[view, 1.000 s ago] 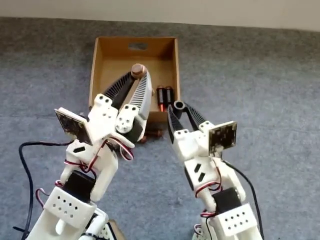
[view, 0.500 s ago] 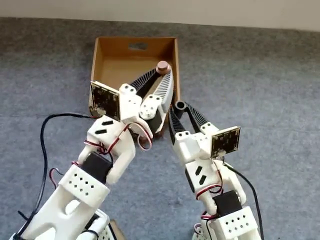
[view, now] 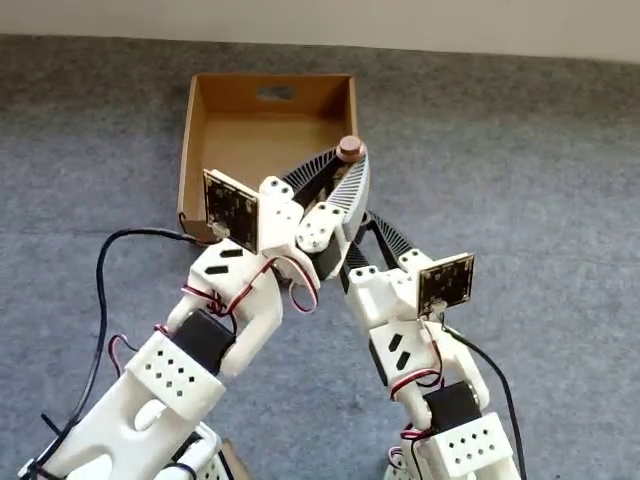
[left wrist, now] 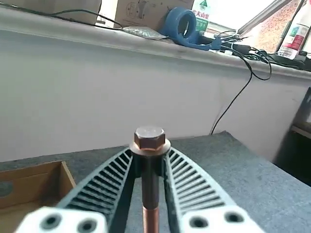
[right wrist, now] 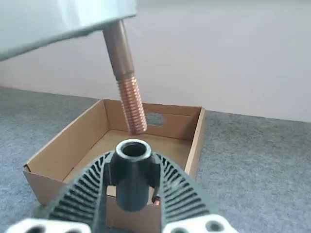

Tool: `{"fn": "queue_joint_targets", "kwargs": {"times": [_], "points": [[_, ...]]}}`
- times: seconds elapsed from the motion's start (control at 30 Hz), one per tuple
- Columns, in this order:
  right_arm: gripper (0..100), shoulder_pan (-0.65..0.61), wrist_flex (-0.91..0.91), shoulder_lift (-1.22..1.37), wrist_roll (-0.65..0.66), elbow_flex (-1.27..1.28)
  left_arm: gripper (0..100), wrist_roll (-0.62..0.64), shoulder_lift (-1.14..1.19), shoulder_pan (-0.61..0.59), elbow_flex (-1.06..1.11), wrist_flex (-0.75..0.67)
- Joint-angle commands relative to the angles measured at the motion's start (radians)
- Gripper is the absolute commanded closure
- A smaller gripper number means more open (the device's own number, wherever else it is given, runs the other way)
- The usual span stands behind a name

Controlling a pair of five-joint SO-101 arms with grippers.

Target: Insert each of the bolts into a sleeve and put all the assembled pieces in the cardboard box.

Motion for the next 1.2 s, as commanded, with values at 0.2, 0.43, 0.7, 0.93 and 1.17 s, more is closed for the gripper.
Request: {"fn": "queue_joint_targets", "kwargs": {"times": [0.2, 0.43, 0.7, 0.93, 1.17], "points": [[99.2, -0.004, -0.022, -0.018, 0.002, -0.012, 99, 0.002, 0.004, 0.005, -0.021, -0.026], [99.2, -0.004, -0.022, -0.018, 0.002, -0.012, 99, 0.002, 0.005, 0.005, -0.021, -0.026], [99.2, -0.004, -0.022, -0.015, 0.002, -0.010, 99, 0.002, 0.073, 0.005, -0.039, -0.026], [99.2, -0.002, -0.022, -0.015, 0.002, -0.010, 99, 0.003, 0.131, 0.010, -0.071, -0.020], [99.2, -0.002, -0.021, -0.015, 0.002, -0.010, 99, 0.003, 0.079, 0.015, -0.061, -0.002]]}}
